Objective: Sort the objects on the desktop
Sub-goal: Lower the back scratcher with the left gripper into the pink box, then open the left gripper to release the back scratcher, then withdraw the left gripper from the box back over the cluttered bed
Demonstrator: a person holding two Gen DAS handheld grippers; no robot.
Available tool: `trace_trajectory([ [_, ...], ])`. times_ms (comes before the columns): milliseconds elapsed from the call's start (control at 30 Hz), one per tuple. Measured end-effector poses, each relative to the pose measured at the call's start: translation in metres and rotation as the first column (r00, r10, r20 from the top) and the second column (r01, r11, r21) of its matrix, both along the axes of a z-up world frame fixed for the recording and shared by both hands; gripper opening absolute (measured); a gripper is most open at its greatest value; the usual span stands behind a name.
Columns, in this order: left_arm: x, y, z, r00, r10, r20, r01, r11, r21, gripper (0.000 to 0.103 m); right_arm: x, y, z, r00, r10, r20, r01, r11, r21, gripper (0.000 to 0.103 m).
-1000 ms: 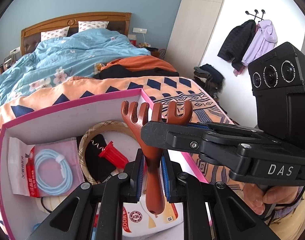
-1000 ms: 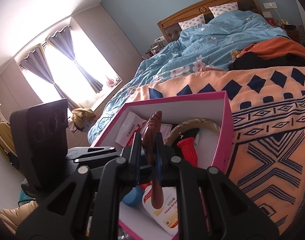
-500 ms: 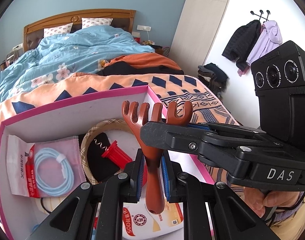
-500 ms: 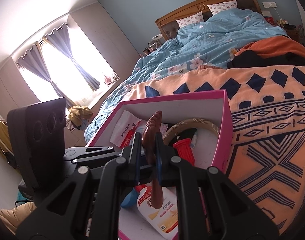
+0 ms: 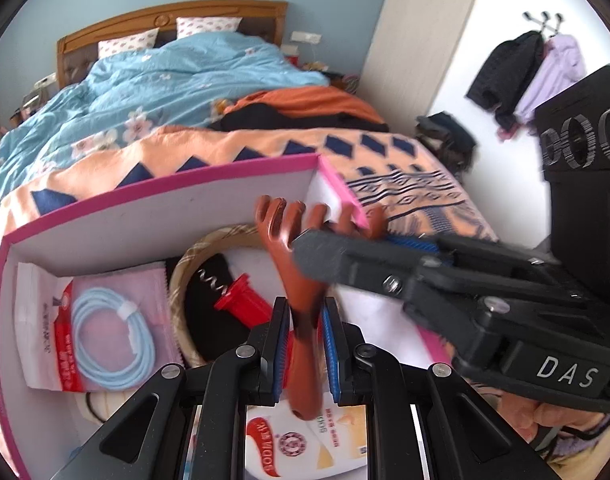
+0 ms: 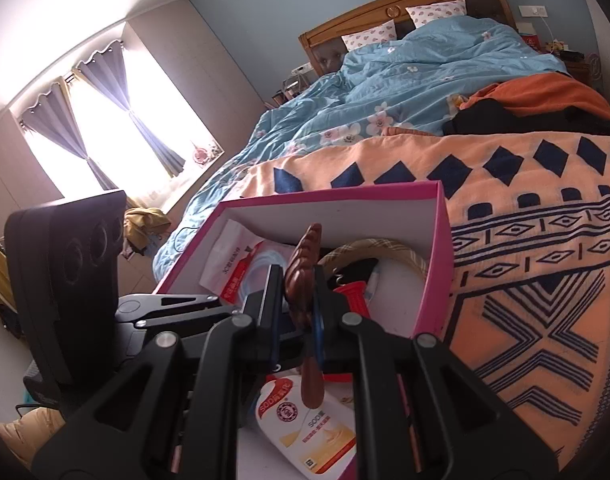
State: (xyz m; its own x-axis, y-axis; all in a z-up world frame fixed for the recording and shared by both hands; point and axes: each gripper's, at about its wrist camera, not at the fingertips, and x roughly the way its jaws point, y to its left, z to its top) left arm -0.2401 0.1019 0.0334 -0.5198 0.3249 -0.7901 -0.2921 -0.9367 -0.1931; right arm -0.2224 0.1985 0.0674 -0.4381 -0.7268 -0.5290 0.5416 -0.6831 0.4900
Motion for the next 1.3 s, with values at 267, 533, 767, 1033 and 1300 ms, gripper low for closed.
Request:
trace_trajectory([
  [267,-0.005,-0.008,-0.007,0.999,0.035,0.042,-0.036,0.999,0.016,0.016,-0.003,0.002,-0.002,0.995,-0.086,-0.045,0.091,0.987,0.133,0.016],
  [533,0.007,-0.009,0.0,1.0,0.02,0.004,-0.02,1.0,0.022,0.022,0.013,0.011,-0.001,0.993,-0.093,-0.067,0.1,0.989,0.109,0.022],
  [767,0.037,-0.015,0.015,0.996,-0.001,-0.088,0.004,0.999,0.034,0.03,0.037,0.017,0.007,0.994,-0.061,-0.092,0.067,0.995,0.07,0.03],
  [1033,0.099,-0.025,0.043,0.962,-0.038,-0.27,0.035,0.999,-0.014,0.056,0.083,0.022,0.017,0.991,0.017,-0.131,-0.014,1.0,0.026,0.037],
  [1300,0.165,-0.033,0.05,0.93,-0.098,-0.355,0.085,0.995,-0.051,0.065,0.148,0.024,0.021,0.973,0.139,-0.183,-0.134,0.99,0.038,0.037],
])
